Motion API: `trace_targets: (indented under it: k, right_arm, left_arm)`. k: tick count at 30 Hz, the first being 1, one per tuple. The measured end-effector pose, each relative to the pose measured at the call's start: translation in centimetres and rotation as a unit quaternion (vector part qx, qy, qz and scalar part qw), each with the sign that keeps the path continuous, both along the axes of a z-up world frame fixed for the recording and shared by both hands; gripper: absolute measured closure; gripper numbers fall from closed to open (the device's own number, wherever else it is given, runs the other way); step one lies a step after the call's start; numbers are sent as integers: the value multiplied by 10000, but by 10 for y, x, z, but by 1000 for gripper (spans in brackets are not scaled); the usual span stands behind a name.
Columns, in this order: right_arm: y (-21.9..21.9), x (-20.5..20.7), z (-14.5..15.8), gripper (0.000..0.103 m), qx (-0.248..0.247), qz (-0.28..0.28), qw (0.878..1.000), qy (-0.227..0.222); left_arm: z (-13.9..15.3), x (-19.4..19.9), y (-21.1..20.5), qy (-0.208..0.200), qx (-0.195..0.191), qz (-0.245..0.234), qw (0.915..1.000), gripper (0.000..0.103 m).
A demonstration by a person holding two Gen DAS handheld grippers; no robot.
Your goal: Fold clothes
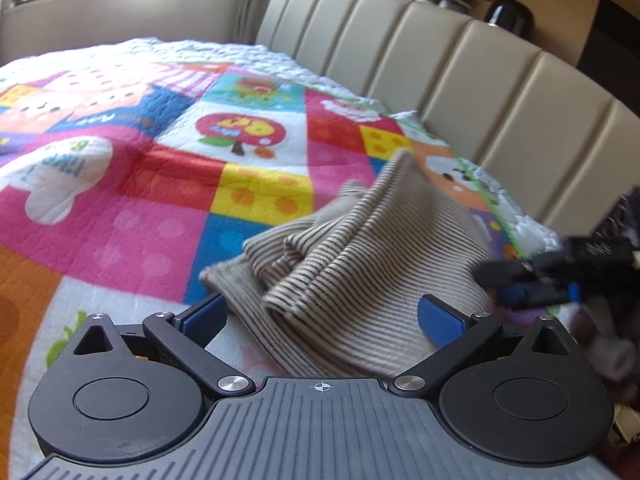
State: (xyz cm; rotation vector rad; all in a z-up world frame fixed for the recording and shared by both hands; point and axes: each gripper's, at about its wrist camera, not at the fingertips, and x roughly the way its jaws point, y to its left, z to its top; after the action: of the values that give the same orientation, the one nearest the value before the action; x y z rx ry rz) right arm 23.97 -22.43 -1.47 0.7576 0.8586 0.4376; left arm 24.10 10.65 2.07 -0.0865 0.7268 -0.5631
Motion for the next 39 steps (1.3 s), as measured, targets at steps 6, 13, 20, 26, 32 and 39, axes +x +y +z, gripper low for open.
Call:
trace_targets:
  k: [6, 13, 20, 26, 32, 39]
  right_arm:
    - [-4, 48, 27, 43, -1393, -41, 9872, -777]
    - [-19, 11, 15, 25, -714, 302, 9961, -421]
    - [-10, 11, 20, 31, -1307, 567, 9869, -755]
    - [11, 35, 52, 31, -2755, 652, 9477, -1471]
    - [-3, 11, 72, 21, -2718, 639, 9418, -1870]
    - [-26, -20, 18, 14, -1771, 613, 9767, -1045]
  left_arm:
    - [-8, 34, -15, 114, -35, 17, 9999, 0]
    - [-32, 33, -31, 468, -404, -35, 9981, 0]
    - [-29, -13, -69, 508, -408, -420, 9970, 0]
    - [-29, -51, -110, 559, -970, -950, 9892, 0]
    - [-8, -91, -94, 285, -1150, -1122, 9866, 0]
    - [3, -63, -39, 202, -1273, 794, 9885, 0]
